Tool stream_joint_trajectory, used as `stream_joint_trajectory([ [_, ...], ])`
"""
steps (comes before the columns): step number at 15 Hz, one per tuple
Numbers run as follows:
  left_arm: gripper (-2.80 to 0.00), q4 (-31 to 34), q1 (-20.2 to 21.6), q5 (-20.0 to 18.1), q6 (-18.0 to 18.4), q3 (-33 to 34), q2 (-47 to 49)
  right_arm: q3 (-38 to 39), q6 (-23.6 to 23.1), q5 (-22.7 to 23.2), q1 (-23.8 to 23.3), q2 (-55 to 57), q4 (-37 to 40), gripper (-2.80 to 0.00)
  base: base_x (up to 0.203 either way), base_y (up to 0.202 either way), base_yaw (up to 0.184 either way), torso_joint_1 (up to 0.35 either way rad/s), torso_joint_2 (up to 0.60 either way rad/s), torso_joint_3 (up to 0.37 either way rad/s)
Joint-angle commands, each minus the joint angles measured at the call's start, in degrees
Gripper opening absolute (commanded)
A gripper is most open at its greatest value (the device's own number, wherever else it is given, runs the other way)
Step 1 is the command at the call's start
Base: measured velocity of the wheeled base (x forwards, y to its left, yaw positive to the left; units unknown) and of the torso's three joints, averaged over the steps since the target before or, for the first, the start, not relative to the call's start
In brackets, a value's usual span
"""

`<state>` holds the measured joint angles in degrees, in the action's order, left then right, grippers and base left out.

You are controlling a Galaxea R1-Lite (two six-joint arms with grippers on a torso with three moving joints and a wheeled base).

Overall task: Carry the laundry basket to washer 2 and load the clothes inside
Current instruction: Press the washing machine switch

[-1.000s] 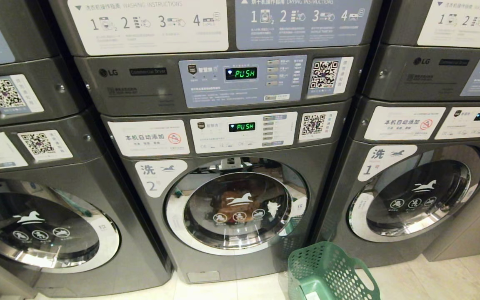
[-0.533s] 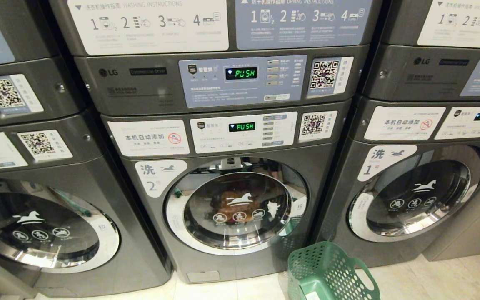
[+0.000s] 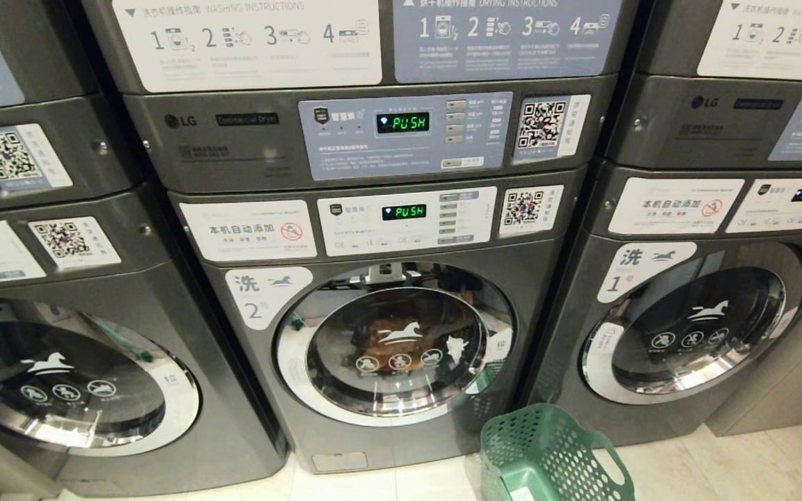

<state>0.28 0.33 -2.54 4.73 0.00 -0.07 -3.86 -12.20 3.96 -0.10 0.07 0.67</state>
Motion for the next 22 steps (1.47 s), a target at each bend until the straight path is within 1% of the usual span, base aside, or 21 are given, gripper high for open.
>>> stream_joint_trajectory([
  [1, -2.80, 0.0, 0.0, 0.0, 0.0, 0.0, 0.1, -3.5, -0.4, 1.5, 0.0, 0.3, 1.3, -2.80, 0.000, 0.000, 0.000, 0.000, 0.00, 0.000],
  [3, -2.80, 0.0, 0.0, 0.0, 0.0, 0.0, 0.1, -3.6, -3.1, 2.1, 0.0, 0.3, 2.2, -2.80, 0.000, 0.000, 0.000, 0.000, 0.00, 0.000],
  [5, -2.80, 0.1, 0.0, 0.0, 0.0, 0.0, 0.1, -5.2, -3.6, 3.7, 0.0, 0.7, 2.2, -2.80, 0.000, 0.000, 0.000, 0.000, 0.00, 0.000],
  [7, -2.80, 0.1, 0.0, 0.0, 0.0, 0.0, 0.1, -8.0, -4.5, 5.6, 0.0, 3.8, 2.2, -2.80, 0.000, 0.000, 0.000, 0.000, 0.00, 0.000],
  [11, -2.80, 0.0, 0.0, 0.0, 0.0, 0.0, 0.1, -11.5, -8.4, 8.4, -0.1, 12.8, 1.8, -2.80, 0.000, 0.000, 0.000, 0.000, 0.00, 0.000],
  [14, -2.80, 0.0, 0.0, 0.0, 0.0, 0.0, 0.1, -12.1, -9.0, 10.4, -0.1, 14.8, 1.9, -2.80, 0.000, 0.000, 0.000, 0.000, 0.00, 0.000],
  [16, -2.80, 0.0, 0.0, 0.0, 0.1, 0.0, 0.1, -13.1, -10.1, 10.6, -0.1, 18.6, 1.9, -2.80, 0.000, 0.000, 0.000, 0.000, 0.00, 0.000],
  [22, -2.80, 0.1, 0.0, -0.1, 0.1, 0.0, 0.1, -13.9, -16.8, 11.8, -0.1, 27.8, 1.8, -2.80, 0.000, 0.000, 0.000, 0.000, 0.00, 0.000],
])
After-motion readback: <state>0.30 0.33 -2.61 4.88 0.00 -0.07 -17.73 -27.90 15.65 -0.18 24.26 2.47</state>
